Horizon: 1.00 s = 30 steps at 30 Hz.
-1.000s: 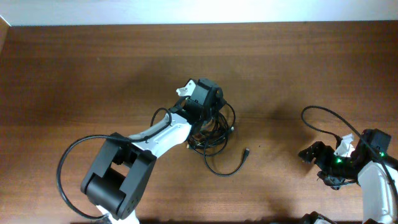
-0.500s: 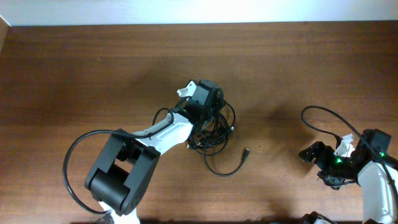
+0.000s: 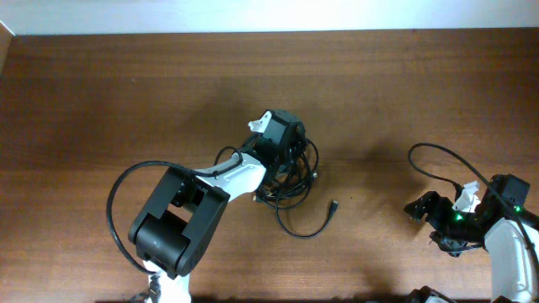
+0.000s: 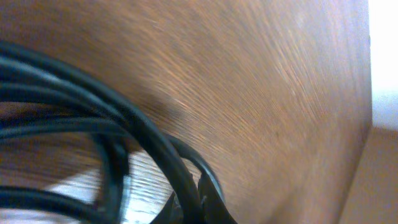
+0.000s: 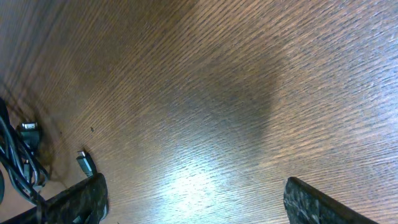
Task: Untangle cables
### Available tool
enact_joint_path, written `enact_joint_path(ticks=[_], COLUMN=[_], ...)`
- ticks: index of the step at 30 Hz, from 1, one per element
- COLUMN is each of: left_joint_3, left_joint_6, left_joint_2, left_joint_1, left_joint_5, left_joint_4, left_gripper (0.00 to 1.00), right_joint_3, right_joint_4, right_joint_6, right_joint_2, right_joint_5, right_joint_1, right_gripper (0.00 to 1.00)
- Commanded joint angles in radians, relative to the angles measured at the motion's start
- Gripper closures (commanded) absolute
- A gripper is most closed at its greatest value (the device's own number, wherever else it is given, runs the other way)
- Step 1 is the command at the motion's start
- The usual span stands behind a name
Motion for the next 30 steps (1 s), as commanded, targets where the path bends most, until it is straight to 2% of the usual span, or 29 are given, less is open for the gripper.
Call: enact_joint_path(ticks=[1, 3, 4, 8, 10, 13, 16, 18, 19, 22, 26, 27, 30], left_joint_3=[0.007, 0.007, 0.007, 0.007, 0.007, 0.007, 0.007, 0.007, 0.007, 0.007, 0.007, 0.007, 0.007], left_joint_6=[0.204, 0.33, 0.393, 0.617, 0.669, 0.696, 0.696, 0.696, 0.696, 0.696, 0.694, 0.679, 0.639], left_joint_2=[-0.033, -0.095, -0.13, -0.328, -0.421, -0.557, -0.657, -0.697, -0.726, -0.755, -0.763, -0.766, -0.796], left_joint_1=[0.013, 0.02, 0.02, 0.022, 0.022, 0.022, 0.022, 0.022, 0.022, 0.022, 0.022, 0.022, 0.023], left_joint_5=[0.171, 0.239, 0.265, 0.319, 0.32, 0.319, 0.319, 0.319, 0.319, 0.311, 0.311, 0.311, 0.311], left_joint_4=[0.023, 0.018, 0.006, -0.115, -0.149, -0.154, -0.112, -0.051, 0.017, 0.108, 0.137, 0.145, 0.193], left_gripper=[1.0, 1.0, 1.0, 1.0, 1.0, 1.0, 1.0, 1.0, 1.0, 1.0, 1.0, 1.0, 1.0], right_joint_3=[-0.004, -0.004, -0.004, -0.004, -0.004, -0.004, -0.004, -0.004, -0.004, -0.004, -0.004, -0.004, -0.004], right_joint_4=[0.0, 0.002, 0.003, -0.001, -0.023, -0.071, -0.075, -0.043, 0.028, 0.171, 0.557, 0.63, 0.761], right_joint_6=[-0.007, -0.006, -0.006, -0.003, -0.021, -0.147, -0.169, -0.168, -0.168, -0.168, -0.167, -0.147, -0.1], right_joint_2=[0.003, 0.003, 0.003, 0.003, 0.003, 0.003, 0.003, 0.003, 0.003, 0.003, 0.003, 0.003, 0.003], right_joint_5=[0.01, 0.009, 0.008, -0.098, -0.245, -0.519, -0.661, -0.712, -0.729, -0.725, -0.718, -0.678, -0.345], right_joint_1=[-0.005, -0.005, -0.005, -0.005, -0.005, -0.004, 0.055, 0.137, 0.239, 0.426, 0.771, 0.82, 0.972], right_gripper=[0.1, 0.1, 0.01, 0.01, 0.01, 0.01, 0.01, 0.01, 0.01, 0.01, 0.01, 0.01, 0.01])
